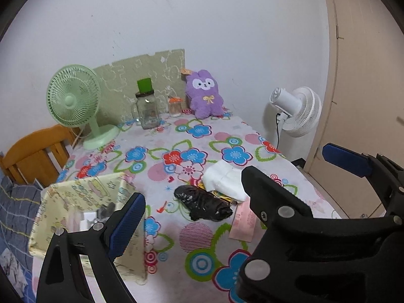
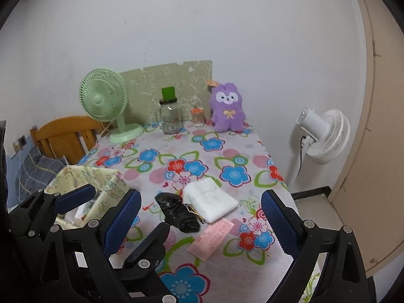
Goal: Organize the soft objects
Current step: 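Move both tools from the storage box toward the black bundle and white cloth, then grasp the black plastic bundle with left tool while right tool grasps the white cloth pad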
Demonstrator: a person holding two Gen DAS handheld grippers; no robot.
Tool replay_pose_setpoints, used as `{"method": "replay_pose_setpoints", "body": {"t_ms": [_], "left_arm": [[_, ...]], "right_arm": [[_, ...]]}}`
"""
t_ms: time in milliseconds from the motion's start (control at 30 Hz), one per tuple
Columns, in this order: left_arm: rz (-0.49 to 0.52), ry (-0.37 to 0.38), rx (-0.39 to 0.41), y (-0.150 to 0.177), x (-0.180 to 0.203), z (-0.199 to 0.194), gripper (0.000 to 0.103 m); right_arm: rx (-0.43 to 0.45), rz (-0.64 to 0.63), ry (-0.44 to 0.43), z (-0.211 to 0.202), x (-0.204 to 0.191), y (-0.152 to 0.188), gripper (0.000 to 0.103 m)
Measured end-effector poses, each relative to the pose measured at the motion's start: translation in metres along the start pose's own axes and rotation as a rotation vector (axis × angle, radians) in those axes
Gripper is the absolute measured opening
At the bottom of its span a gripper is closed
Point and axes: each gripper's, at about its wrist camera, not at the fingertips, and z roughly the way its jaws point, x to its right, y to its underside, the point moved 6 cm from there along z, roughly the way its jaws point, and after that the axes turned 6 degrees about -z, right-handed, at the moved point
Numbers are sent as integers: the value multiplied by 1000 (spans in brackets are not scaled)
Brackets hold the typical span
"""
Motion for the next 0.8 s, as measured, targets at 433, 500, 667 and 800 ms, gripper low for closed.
{"method": "replay_pose_setpoints", "body": {"t_ms": [433,500,667,800], "left_arm": [[16,16,-56,22,14,48,92],[20,17,-65,23,14,54,92],[25,13,-94,27,13,71,92],[21,4,-118,28,10,83,92]], "right_arm": [[-68,41,-1,44,22,33,97],[-78,58,-12,51,24,37,97],[-104,79,-23,69,28,45,97],[-118,73,-22,80,29,47,97]]}}
